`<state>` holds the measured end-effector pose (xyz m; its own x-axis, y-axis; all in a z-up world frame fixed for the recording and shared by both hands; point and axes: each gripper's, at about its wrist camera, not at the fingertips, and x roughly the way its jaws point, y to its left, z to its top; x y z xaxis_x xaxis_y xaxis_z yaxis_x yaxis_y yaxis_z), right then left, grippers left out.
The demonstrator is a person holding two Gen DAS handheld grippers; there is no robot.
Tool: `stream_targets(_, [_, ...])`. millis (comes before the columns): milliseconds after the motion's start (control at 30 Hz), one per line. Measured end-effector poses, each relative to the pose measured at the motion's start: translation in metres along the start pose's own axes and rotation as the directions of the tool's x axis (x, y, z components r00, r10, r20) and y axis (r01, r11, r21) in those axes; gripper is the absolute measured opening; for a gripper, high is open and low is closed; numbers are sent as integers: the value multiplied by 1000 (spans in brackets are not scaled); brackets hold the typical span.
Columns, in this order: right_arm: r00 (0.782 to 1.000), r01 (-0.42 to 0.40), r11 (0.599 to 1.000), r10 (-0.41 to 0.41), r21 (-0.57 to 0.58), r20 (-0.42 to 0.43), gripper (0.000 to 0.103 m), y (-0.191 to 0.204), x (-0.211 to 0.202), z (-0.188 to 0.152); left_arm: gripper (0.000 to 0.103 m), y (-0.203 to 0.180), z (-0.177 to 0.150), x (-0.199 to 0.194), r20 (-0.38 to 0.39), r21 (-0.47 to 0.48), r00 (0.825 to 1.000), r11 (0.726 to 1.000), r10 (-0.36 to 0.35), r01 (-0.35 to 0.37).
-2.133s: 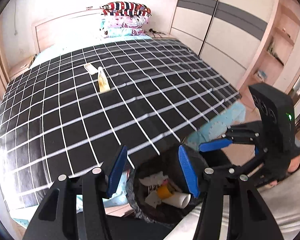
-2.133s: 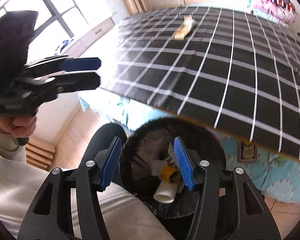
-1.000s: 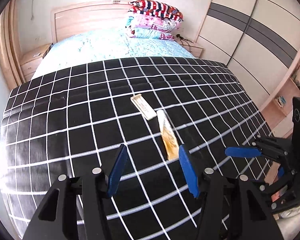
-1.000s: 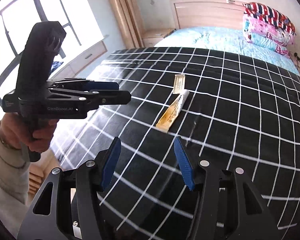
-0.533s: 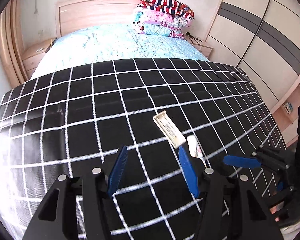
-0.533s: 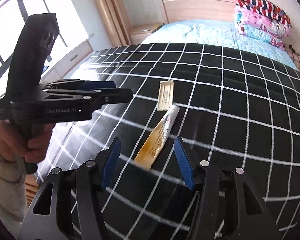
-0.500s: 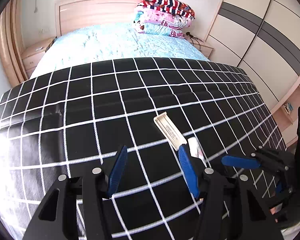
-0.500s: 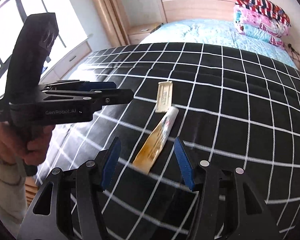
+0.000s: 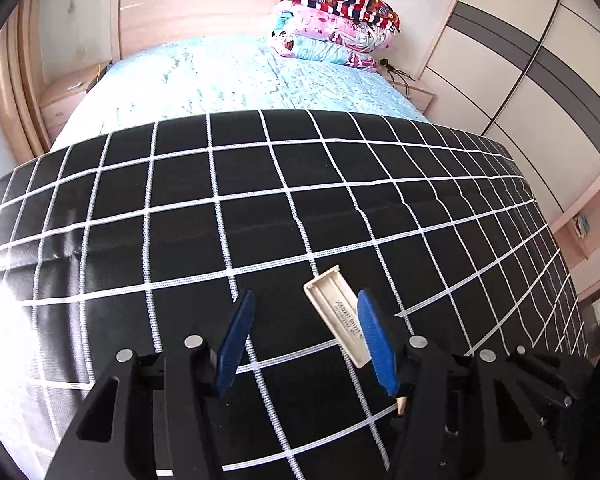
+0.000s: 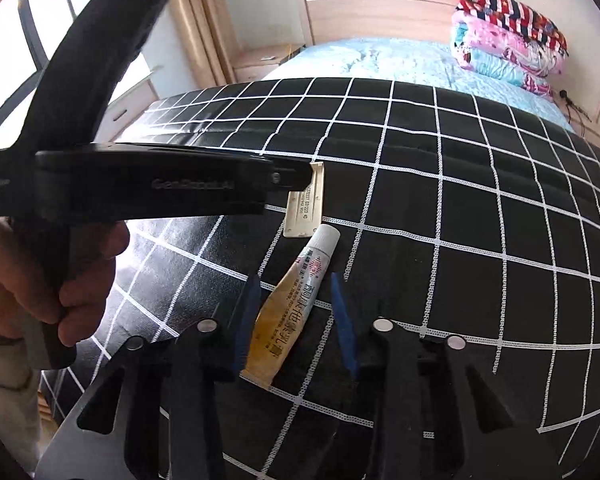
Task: Collect trash
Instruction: 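Grasp the white card strip with the left tool while the right tool grasps the ointment tube, then carry the card strip and ointment tube with both tools over the bin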
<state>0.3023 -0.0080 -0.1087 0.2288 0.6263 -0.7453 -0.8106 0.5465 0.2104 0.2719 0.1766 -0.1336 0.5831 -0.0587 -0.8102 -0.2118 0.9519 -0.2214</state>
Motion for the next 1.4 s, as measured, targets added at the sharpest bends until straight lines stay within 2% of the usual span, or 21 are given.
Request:
stream_targets(100, [1000,4,1000,-4,7,2,20,-5,0,0,52,-5,1,3,3,-1,1000,1000,-4,4])
stream_targets(300, [1000,15,1000,-15,20,11,9,-12,-6,-10,51,-23,-2,10,26,70,997,995,72,-74])
stream_targets(400, [1000,24,999,-24,31,13,8,-16,-8,-13,44,-28,-3,12,36,91,992,988,121,-124])
stream_targets(467, [999,32,999,-32,32,14,7,-13,-7,-14,37,-30,-3,13,41,92,992,988,122,-125])
stream_targets(567, [999,29,999,-29,45,17,5,-15,-7,-12,21,-33,-4,13,35,96,994,990,100,-103])
stream_targets(633, [1000,19,998,-20,53,22,2,-15,-10,-13,19,-33,-5,12,35,94,995,991,90,-93])
stream_targets(800, [999,17,998,-19,68,31,2,-19,-10,-12,3,-34,-10,7,34,94,997,993,74,-77])
stream_targets(933, [1000,-2,994,-1,107,29,2,-22,-6,-12,3,-29,-15,1,28,84,997,994,68,-70])
stream_targets(967, [1000,-11,994,8,105,27,7,-21,-5,-13,3,-27,-16,-1,31,80,997,994,68,-71])
stream_targets(1000, [999,-25,994,21,107,35,23,-20,-5,-13,3,-26,-16,-3,34,76,997,995,66,-69])
stream_targets(1067, [998,-32,993,26,110,54,47,-20,-6,-13,3,-22,-18,-8,39,65,997,996,64,-67])
stream_targets(1200, [999,2,997,-6,80,50,47,-14,3,-9,3,-16,-23,-18,48,61,996,995,71,-74])
stream_targets(1233, [999,6,997,-10,74,51,46,-12,4,-9,3,-16,-24,-21,49,60,996,996,70,-73])
stream_targets(1367, [994,92,995,-94,38,60,21,-5,8,-10,3,-14,-29,-28,61,53,995,995,77,-81])
stream_targets(1400, [991,113,993,-114,22,64,21,-4,8,-10,3,-12,-30,-29,63,43,995,996,78,-81])
